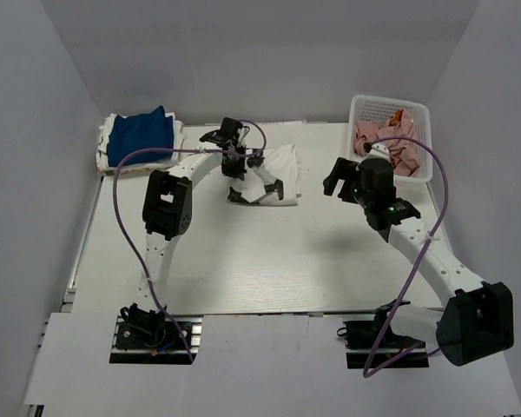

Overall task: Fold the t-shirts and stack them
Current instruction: Fold the long partially folded tshirt into a neat square, then put the neatly folded tshirt into the corner of the board with the left arm

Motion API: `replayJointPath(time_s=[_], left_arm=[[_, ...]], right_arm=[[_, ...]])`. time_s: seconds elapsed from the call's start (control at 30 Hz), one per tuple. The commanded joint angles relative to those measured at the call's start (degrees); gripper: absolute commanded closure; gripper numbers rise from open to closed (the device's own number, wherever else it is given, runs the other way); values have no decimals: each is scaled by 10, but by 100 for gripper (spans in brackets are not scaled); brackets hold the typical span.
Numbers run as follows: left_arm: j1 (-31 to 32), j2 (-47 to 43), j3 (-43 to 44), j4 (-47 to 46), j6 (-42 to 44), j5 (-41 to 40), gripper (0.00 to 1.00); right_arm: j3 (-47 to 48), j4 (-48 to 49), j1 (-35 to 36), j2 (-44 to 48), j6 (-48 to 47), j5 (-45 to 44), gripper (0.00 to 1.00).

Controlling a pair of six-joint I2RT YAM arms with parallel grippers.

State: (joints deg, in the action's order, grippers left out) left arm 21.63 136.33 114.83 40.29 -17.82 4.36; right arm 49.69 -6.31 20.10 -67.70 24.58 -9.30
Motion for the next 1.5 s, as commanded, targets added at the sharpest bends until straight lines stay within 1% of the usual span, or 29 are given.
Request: replayJointPath(time_s=[0.0, 0.03, 0.13, 0.17, 0.2, 0.23, 0.27, 0.3, 0.33, 0.47, 0.5, 0.57, 0.63, 0.7, 0.77, 0.9, 1.0, 1.07, 1.13, 1.23, 1.33, 1.4, 1.47], left_arm=[[4, -11, 43, 28, 84, -67, 100], [4, -25, 49, 28, 110, -103, 100], [-8, -62, 37, 12, 151, -125, 100], [-13, -76, 18, 2, 179, -125, 100], [-13, -104, 8, -16, 191, -143, 100], [-13, -117, -10, -26, 206, -180, 100], [-13, -129, -17, -35, 237, -198, 100], [-13, -147, -22, -52, 250, -215, 100], [-13, -153, -28, -64, 259, -249, 100], [-26, -158, -18, -78, 306, -307, 100], [-33, -158, -10, -86, 343, -326, 100], [-40, -158, -2, -94, 353, -344, 100], [-48, -158, 7, -100, 374, -351, 100], [-71, -169, 13, -113, 380, -359, 100], [-83, -174, 24, -113, 380, -359, 100], [-109, -186, 50, -113, 380, -354, 100], [-121, -193, 66, -113, 386, -343, 100], [-121, -208, 46, -128, 393, -343, 100], [-128, -215, 46, -133, 400, -343, 100], [-133, -223, 67, -126, 400, -353, 100], [-138, -238, 84, -126, 400, -321, 100], [-138, -246, 90, -126, 400, -316, 100], [-145, -251, 90, -134, 400, -289, 100]], right_arm=[[-12, 16, -5, 20, -25, -25, 10], [-14, 15, -5, 18, -27, -30, 10], [-20, 20, -6, 19, -37, -41, 10], [-21, 23, -7, 17, -43, -47, 10], [-23, 25, -6, 15, -44, -48, 10], [-24, 27, -7, 15, -48, -50, 10], [-27, 29, -5, 13, -51, -58, 10], [-27, 27, -6, 11, -52, -61, 10], [-28, 27, -6, 7, -52, -68, 10], [-6, 4, -8, -20, -48, -78, 10], [0, 4, -8, -35, -48, -70, 10], [3, 2, -7, -39, -46, -67, 10], [9, 1, -7, -52, -47, -63, 10], [12, -3, -8, -59, -46, -59, 10], [15, -3, -8, -66, -39, -59, 10], [28, -8, -10, -81, -38, -30, 10], [32, -7, -9, -95, -37, -28, 10], [37, -12, -10, -106, -36, -22, 10], [39, -15, -10, -113, -32, -11, 10], [40, -12, -12, -124, -29, -5, 10], [41, -3, -12, -129, -24, 2, 10], [42, 2, -12, -132, -21, 12, 10], [44, 4, -12, -136, -19, 20, 10]])
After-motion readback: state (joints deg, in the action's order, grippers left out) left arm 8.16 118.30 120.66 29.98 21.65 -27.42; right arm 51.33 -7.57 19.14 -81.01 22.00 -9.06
